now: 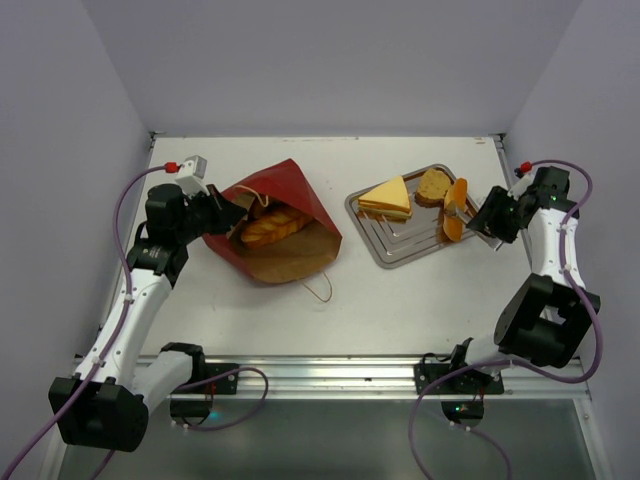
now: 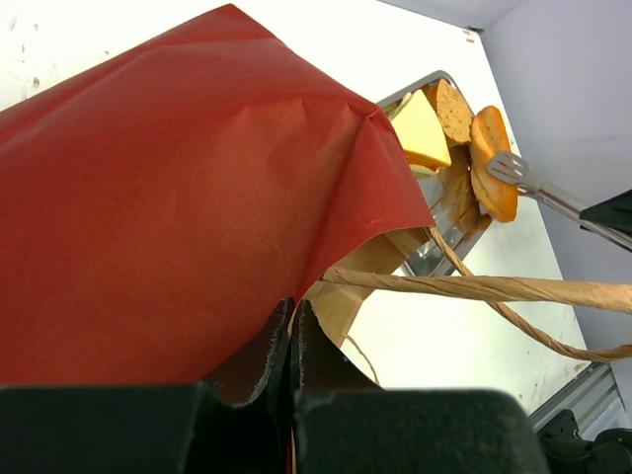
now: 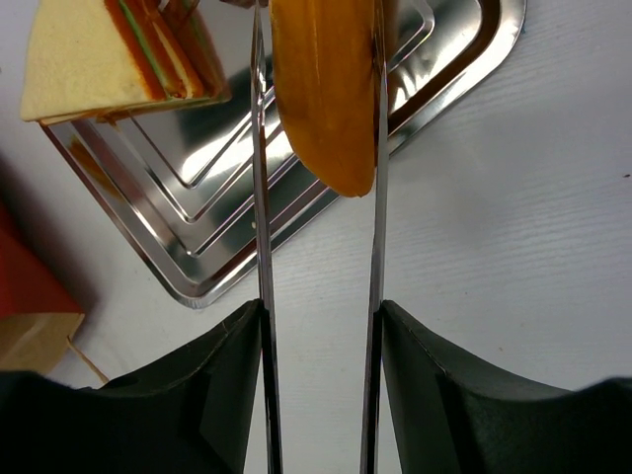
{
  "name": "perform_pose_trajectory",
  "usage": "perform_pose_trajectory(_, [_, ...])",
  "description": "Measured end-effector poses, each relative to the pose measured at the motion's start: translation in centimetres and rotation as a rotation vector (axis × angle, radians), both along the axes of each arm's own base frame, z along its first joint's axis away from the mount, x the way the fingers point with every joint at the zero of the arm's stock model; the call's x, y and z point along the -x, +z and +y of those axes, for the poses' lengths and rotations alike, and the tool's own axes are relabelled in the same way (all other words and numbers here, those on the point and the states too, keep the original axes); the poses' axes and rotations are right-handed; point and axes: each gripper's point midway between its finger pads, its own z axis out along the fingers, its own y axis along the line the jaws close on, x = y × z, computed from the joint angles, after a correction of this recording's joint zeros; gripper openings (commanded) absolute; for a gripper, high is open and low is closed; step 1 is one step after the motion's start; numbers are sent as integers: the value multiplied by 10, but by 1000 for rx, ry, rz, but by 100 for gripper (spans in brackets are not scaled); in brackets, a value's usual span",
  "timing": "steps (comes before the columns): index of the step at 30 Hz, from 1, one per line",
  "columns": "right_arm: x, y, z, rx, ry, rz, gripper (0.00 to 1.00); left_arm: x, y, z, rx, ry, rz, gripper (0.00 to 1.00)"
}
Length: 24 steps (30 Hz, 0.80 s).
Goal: Take the fake bread out of the paper bag
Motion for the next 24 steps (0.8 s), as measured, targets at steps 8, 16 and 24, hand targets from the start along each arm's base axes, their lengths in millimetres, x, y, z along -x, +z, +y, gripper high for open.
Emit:
perform_pose_trajectory(8, [-1, 11, 0, 19, 7, -41, 55, 0, 0, 0, 0, 0, 0, 0])
perform_pose_trajectory(16, [-3, 23, -1, 39, 10, -88, 55, 1, 0, 0, 0, 0, 0, 0])
perform_pose_trajectory(24, [1, 50, 3, 78, 46, -182, 54, 1, 0, 0, 0, 0, 0, 0])
